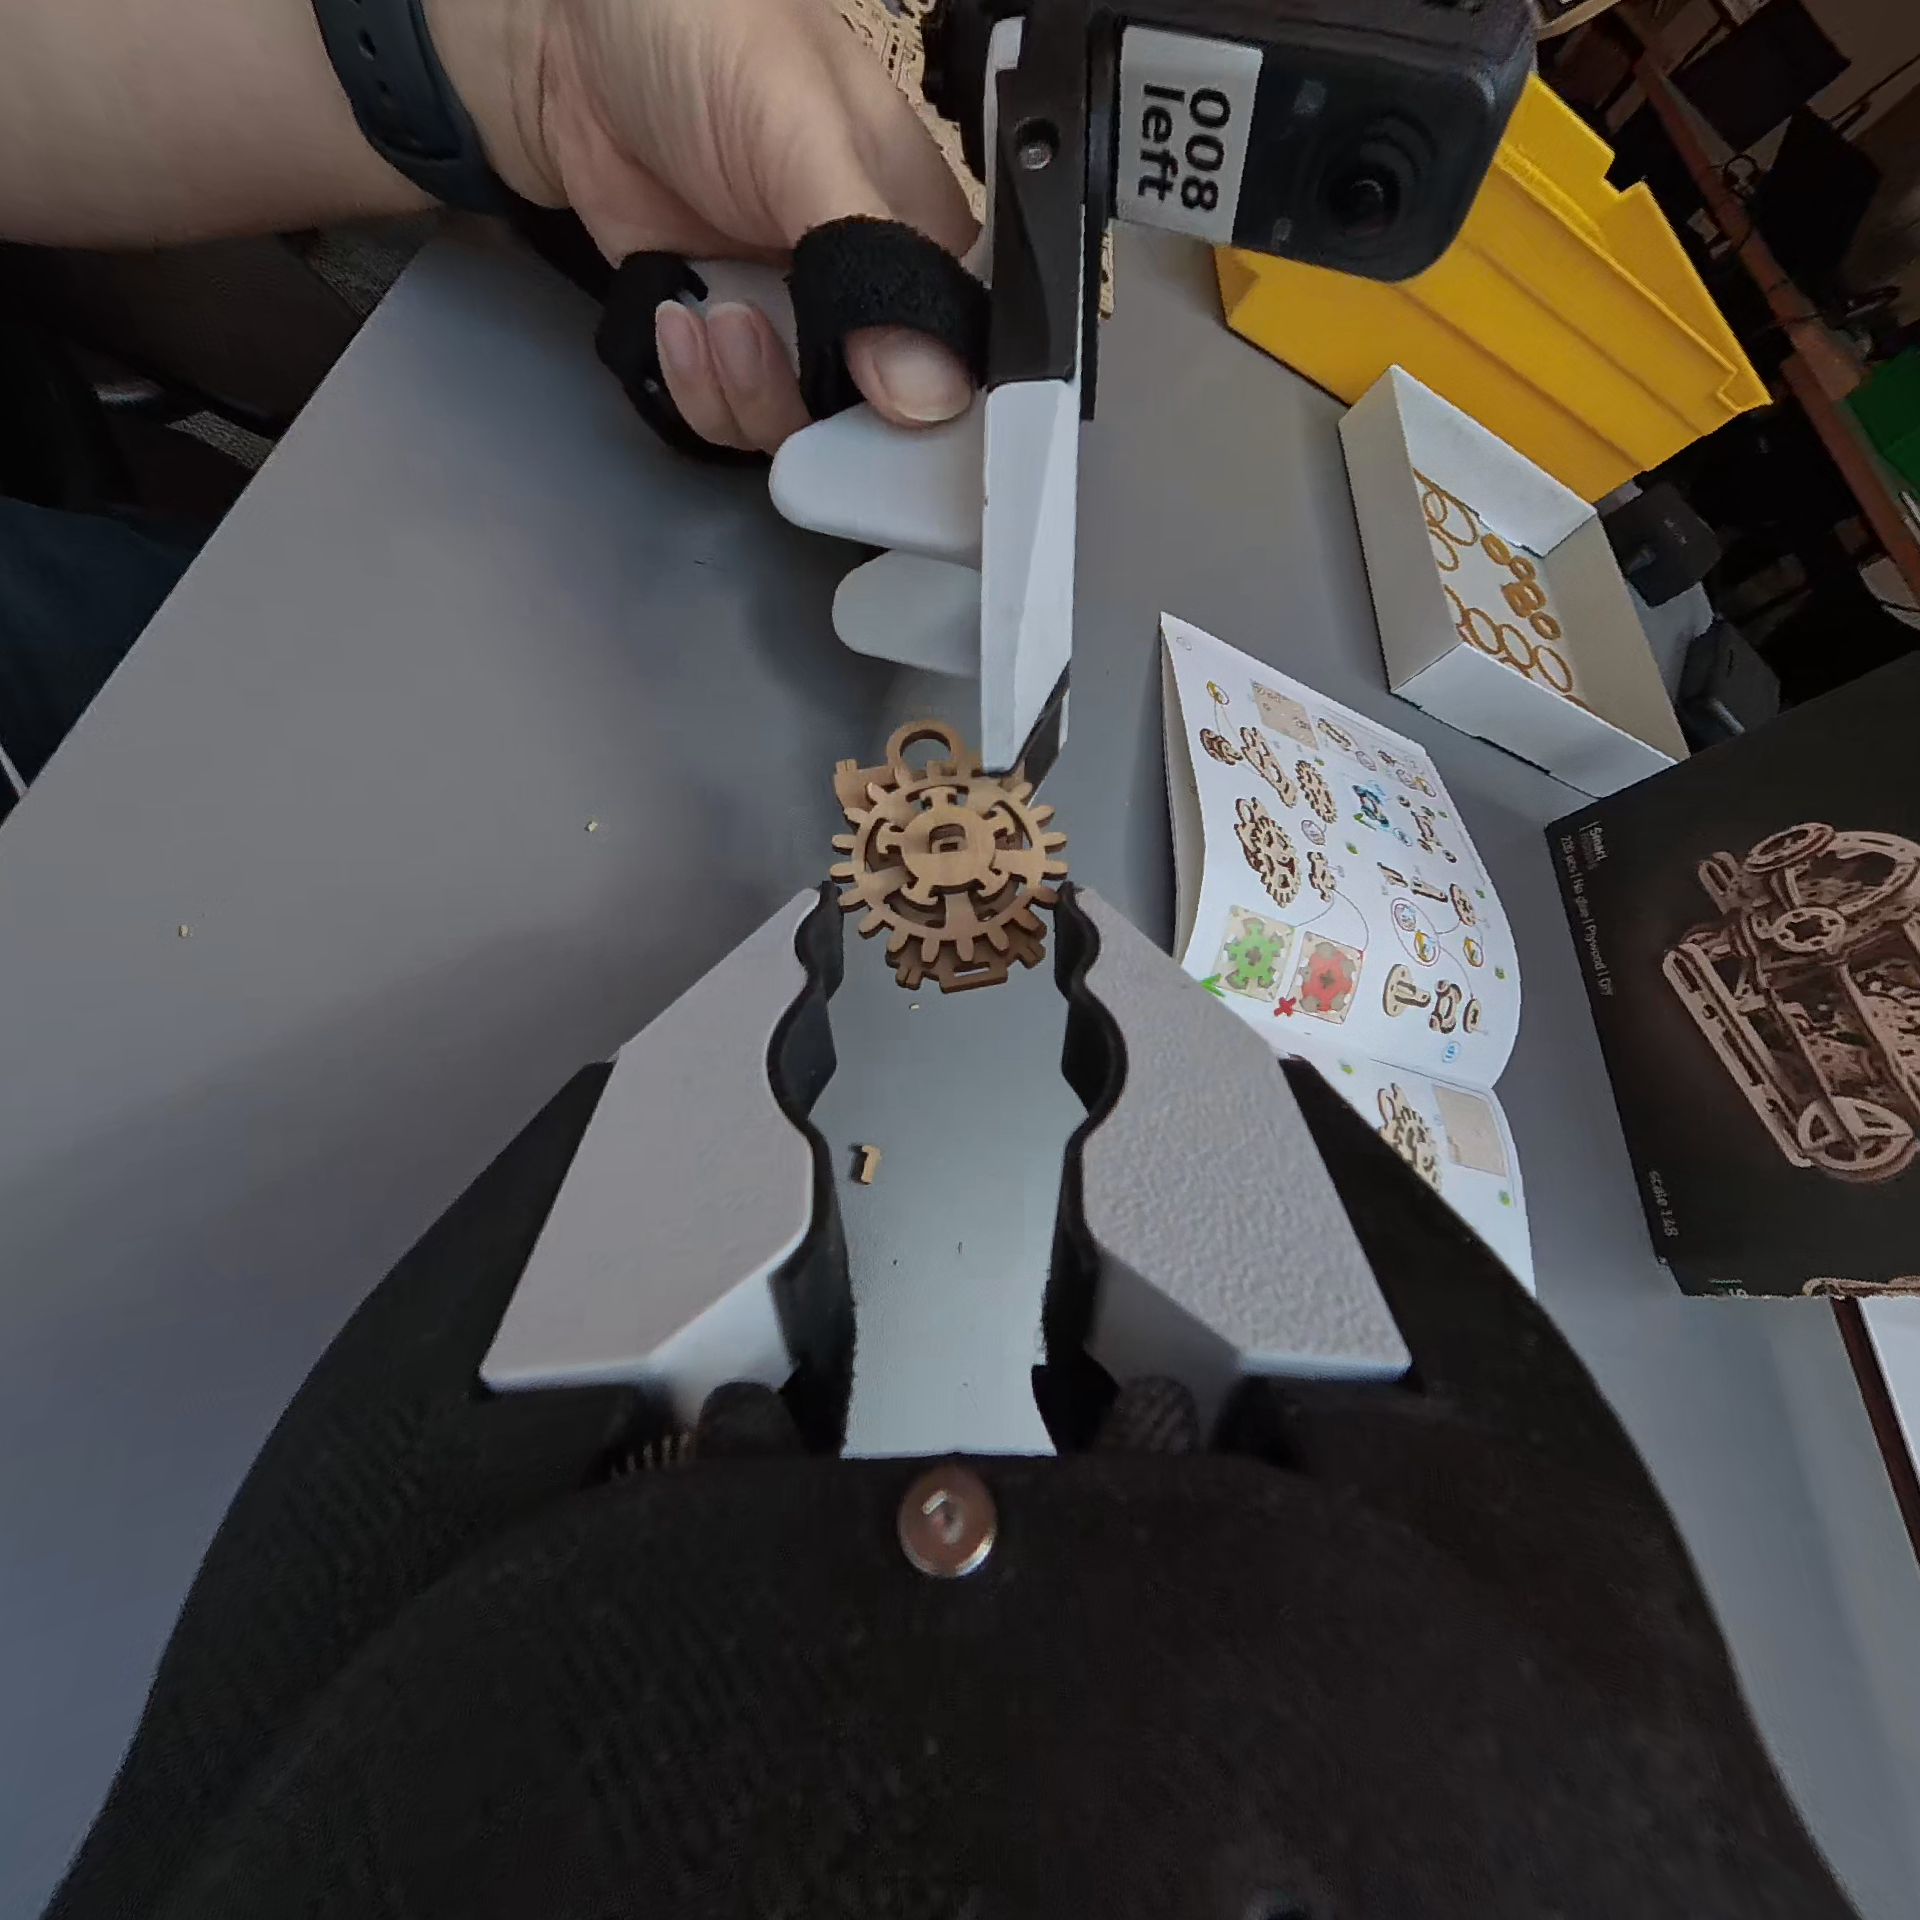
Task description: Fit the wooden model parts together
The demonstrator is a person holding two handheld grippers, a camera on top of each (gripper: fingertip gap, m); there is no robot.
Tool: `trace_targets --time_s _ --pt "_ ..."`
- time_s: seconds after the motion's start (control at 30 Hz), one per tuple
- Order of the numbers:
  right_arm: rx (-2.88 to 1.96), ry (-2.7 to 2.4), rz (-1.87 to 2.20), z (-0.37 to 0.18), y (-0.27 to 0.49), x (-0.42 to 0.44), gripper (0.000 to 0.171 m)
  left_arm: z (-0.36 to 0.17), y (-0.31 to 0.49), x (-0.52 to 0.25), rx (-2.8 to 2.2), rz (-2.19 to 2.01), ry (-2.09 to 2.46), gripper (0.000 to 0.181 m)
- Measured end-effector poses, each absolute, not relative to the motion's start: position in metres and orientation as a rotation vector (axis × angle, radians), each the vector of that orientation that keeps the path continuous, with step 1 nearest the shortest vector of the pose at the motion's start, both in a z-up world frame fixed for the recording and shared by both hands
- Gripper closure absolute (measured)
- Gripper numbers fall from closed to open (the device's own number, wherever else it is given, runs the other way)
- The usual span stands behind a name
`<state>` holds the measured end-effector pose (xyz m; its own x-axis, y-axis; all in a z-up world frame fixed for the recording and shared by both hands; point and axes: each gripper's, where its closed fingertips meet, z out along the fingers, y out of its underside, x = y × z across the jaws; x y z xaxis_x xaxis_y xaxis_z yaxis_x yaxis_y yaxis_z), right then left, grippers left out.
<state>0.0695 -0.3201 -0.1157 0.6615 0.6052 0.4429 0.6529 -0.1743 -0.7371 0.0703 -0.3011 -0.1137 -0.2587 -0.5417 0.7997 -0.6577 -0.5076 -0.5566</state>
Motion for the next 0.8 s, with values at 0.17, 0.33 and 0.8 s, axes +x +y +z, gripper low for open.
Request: trace_targets --time_s 0.17,0.33,0.8 --pt "-2.009 -0.878 0.066 -0.136 -0.315 0.082 0.131 -0.119 -0.283 0.064 1.958 1.883 -1.563 0.153" --pt "-2.075 -0.773 0.169 -0.143 -0.312 0.089 0.131 -0.126 -0.282 0.061 1.983 1.848 -1.599 0.155" --pt "-2.108 -0.744 0.226 -0.151 -0.311 0.093 0.129 -0.137 -0.281 0.063 2.044 1.763 -1.671 0.155"
